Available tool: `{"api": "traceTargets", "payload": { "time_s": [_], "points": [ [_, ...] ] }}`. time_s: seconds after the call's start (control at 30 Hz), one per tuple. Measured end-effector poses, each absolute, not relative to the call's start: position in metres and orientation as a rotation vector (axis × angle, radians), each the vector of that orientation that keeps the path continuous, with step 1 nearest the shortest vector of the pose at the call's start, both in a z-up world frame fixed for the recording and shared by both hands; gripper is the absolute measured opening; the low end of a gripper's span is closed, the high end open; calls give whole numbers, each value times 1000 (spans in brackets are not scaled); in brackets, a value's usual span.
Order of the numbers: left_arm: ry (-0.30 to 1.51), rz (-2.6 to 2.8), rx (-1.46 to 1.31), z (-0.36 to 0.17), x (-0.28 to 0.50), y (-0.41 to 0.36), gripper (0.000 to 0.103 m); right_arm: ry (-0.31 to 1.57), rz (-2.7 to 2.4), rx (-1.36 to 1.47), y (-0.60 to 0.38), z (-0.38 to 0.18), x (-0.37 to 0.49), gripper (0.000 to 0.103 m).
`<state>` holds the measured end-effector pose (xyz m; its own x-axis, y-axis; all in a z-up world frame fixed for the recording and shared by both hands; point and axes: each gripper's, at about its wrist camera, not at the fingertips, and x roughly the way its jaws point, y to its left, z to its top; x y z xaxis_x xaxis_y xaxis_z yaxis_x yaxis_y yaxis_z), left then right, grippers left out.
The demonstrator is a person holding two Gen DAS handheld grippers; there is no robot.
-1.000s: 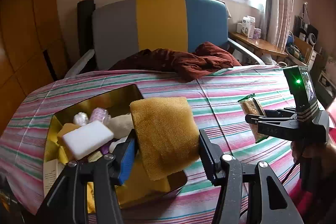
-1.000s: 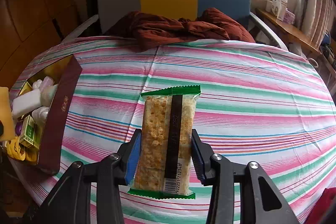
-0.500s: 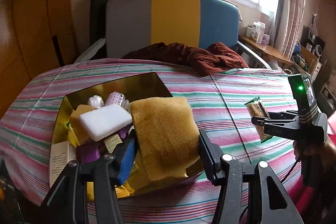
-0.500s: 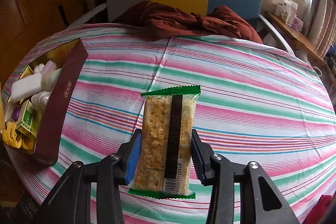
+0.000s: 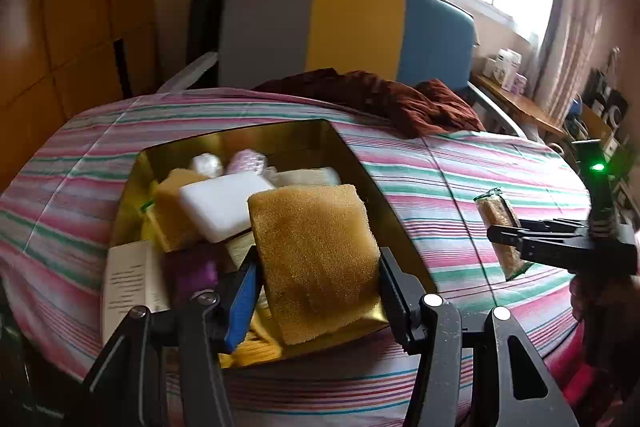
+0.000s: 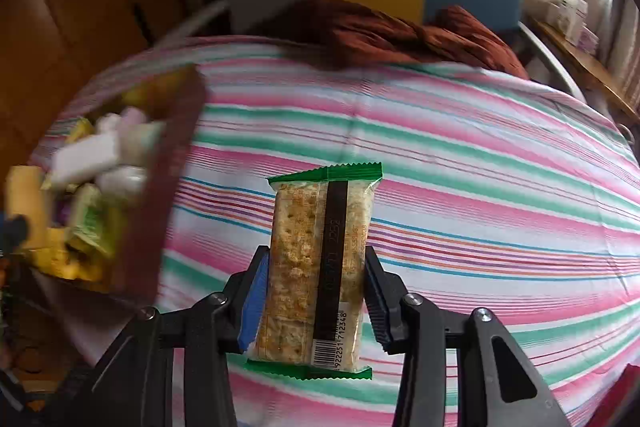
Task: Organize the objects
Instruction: 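Carry the sponge and cracker packet over the gold tray and release both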
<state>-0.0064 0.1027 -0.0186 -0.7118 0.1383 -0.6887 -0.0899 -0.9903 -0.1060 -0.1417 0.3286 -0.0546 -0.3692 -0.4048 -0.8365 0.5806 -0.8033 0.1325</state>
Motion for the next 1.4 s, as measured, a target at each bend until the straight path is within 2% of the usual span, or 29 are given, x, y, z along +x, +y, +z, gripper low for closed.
{"api": "traceTargets", "payload": {
  "time_s": [0.5,1.4],
  "points": [
    [-288,2954,-1172,-19,18,12,56,193,-1977,1084,245,-21,-64,44],
    [-326,2813,-1340,-57,-53,43,56,274,-1932,1097,193,-36,-68,44]
  ]
}}
